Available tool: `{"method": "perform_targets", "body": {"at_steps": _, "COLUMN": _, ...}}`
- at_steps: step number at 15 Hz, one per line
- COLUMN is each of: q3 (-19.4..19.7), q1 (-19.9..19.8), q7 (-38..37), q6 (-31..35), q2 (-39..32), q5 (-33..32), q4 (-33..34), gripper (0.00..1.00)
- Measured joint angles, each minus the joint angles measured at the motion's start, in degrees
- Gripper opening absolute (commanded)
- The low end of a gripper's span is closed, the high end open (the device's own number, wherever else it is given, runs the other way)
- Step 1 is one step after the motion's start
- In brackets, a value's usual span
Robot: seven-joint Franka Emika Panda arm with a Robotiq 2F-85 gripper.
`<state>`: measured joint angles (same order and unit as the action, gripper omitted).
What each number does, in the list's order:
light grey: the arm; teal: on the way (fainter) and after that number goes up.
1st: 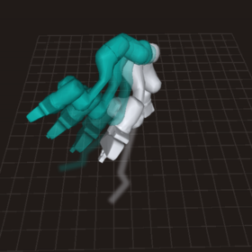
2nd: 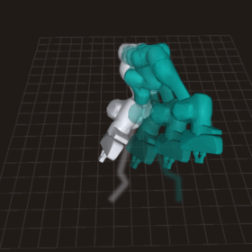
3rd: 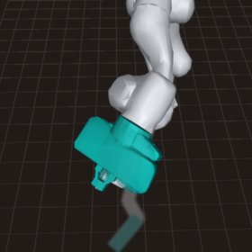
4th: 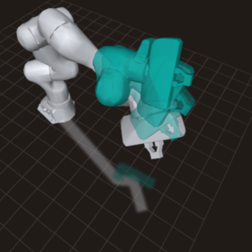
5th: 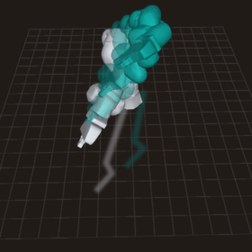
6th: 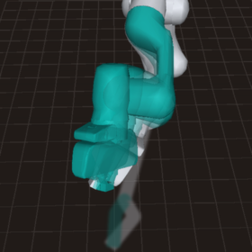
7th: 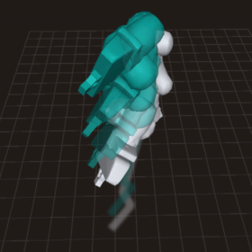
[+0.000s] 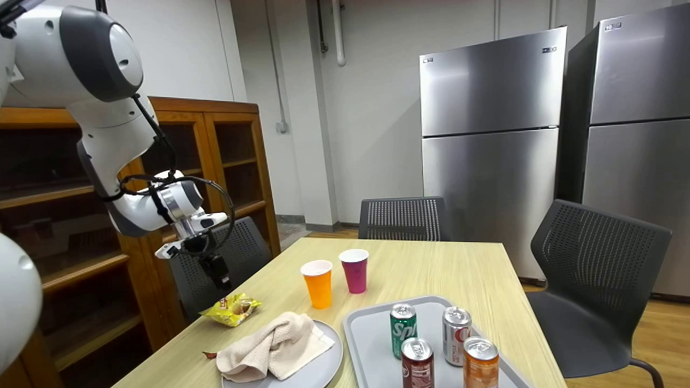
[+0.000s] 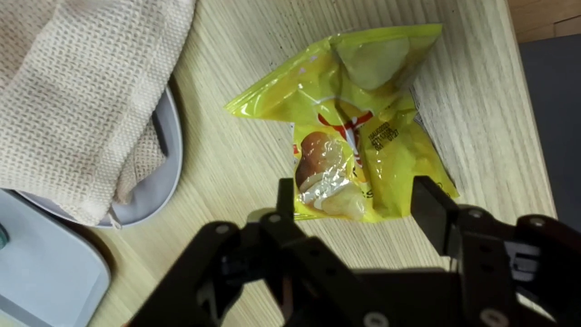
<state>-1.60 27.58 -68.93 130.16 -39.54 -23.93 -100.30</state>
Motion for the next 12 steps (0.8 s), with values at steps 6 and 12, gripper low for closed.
{"method": "perform_targets", "body": {"at_steps": 6, "q3": 0.0, "q1": 0.0, "q7": 1.8, "q6": -0.1, "q2": 6.0, "q5": 0.0, "q4": -6.3, "gripper": 1.0}}
{"method": "perform_targets", "body": {"at_steps": 12, "q3": 0.0, "q1": -1.0, "q7": 4.0, "q6": 0.0, "q2": 15.0, "q5": -0.2, "q4": -17.3, "gripper": 1.0}}
